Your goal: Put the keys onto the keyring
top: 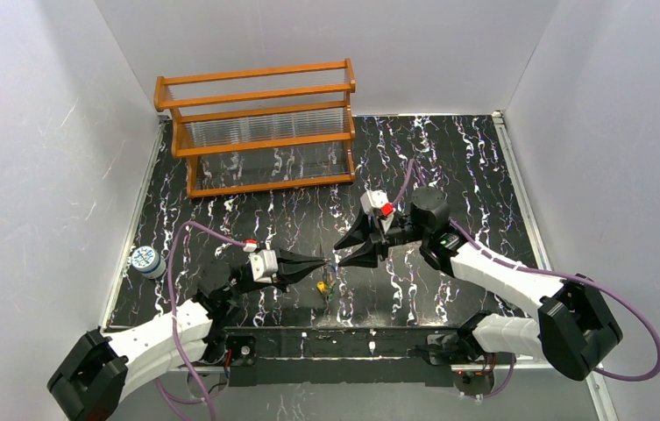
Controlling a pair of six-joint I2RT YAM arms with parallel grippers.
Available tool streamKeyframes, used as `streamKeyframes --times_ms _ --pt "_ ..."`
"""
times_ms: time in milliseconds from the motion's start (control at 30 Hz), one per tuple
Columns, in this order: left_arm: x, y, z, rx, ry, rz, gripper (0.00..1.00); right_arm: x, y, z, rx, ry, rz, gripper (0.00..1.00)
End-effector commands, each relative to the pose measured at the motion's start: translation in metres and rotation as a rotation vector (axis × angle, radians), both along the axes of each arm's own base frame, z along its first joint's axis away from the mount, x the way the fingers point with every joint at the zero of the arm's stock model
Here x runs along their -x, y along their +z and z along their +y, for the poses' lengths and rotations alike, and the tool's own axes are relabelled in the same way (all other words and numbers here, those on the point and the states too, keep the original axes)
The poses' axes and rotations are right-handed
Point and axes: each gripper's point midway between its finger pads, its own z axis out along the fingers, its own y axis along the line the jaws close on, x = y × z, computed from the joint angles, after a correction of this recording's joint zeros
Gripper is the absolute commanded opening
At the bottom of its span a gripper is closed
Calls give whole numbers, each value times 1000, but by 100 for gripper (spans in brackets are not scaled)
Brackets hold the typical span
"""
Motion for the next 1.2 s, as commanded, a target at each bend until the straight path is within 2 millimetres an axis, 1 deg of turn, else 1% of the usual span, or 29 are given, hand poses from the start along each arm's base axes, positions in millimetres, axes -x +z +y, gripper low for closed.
streamKeyframes --times_ms 0,100,167,200,267,533,633,733,867,967,1033,1167 --pt "4 15 -1 42 -18 -48 0 -1 32 5 -75 25 -56 53" --pt "4 15 -2 39 -23 -46 0 -3 32 7 -74 15 -39 52" --pt "4 15 -2 38 -23 -44 0 -4 31 10 -68 9 -26 50" --pt "4 14 -2 37 -24 -44 0 -5 30 12 -63 3 -19 47" --pt "4 14 -2 36 -25 -44 0 -7 26 14 -49 -7 -4 38" --pt "4 14 -3 35 -28 -43 0 -6 19 15 -21 -5 18 37" --pt "4 14 -3 35 -29 -43 0 -6 16 15 -10 -5 26 35" --pt "4 14 -2 35 -28 -42 0 -7 14 16 1 -4 34 26" --pt "4 14 -2 35 -28 -42 0 -7 11 16 11 -3 40 21" --pt "4 14 -2 36 -26 -43 0 -9 10 15 16 -13 29 13" --pt "4 14 -2 35 -27 -40 0 -10 9 15 24 -26 25 2" --pt "4 14 -2 36 -25 -41 0 -11 6 13 38 -43 19 1"
